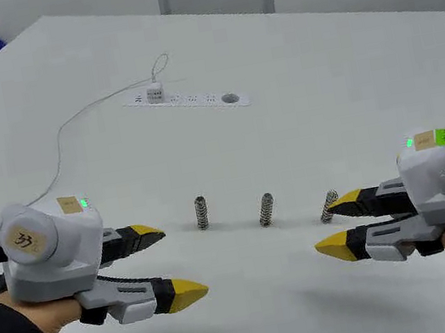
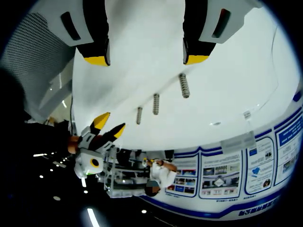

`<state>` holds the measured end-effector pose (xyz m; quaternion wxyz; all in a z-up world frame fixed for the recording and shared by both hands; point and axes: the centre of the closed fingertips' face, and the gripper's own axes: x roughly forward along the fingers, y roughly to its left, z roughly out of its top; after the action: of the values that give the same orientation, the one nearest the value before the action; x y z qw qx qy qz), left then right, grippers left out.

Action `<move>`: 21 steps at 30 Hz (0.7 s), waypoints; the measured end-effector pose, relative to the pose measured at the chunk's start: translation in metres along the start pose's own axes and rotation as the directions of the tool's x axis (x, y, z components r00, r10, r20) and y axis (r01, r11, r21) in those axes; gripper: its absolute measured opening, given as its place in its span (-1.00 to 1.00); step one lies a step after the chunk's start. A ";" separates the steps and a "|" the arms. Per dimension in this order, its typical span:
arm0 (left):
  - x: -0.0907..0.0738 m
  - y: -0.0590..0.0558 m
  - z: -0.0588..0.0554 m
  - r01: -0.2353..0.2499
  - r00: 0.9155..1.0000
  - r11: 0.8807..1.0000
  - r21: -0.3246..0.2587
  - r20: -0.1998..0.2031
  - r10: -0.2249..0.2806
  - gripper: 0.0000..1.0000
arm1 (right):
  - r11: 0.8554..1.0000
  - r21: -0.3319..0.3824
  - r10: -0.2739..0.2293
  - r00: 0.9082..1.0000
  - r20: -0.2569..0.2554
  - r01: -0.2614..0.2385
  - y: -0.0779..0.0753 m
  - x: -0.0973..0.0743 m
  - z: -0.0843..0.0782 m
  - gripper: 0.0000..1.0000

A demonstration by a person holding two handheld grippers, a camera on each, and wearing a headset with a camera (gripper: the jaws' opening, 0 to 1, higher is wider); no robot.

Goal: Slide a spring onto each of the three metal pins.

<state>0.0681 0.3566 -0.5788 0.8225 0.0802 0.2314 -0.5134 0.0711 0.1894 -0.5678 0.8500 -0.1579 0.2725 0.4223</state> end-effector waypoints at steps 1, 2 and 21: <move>0.000 0.000 0.000 0.000 1.000 1.000 -0.001 0.000 0.000 0.27 | 1.000 0.005 -0.004 1.000 0.008 0.004 0.000 -0.002 -0.001 -0.23; 0.000 -0.001 0.000 0.001 1.000 1.000 -0.001 0.000 -0.001 0.28 | 1.000 0.007 -0.007 1.000 0.018 0.006 -0.001 -0.004 -0.002 -0.22; -0.001 -0.001 0.000 0.002 1.000 1.000 -0.005 0.002 -0.002 0.31 | 0.997 0.062 -0.061 0.995 0.084 0.056 -0.006 -0.026 -0.023 0.02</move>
<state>0.0666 0.3571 -0.5787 0.8224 0.0771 0.2319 -0.5138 0.0552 0.1579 -0.5705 0.8772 -0.1223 0.2436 0.3953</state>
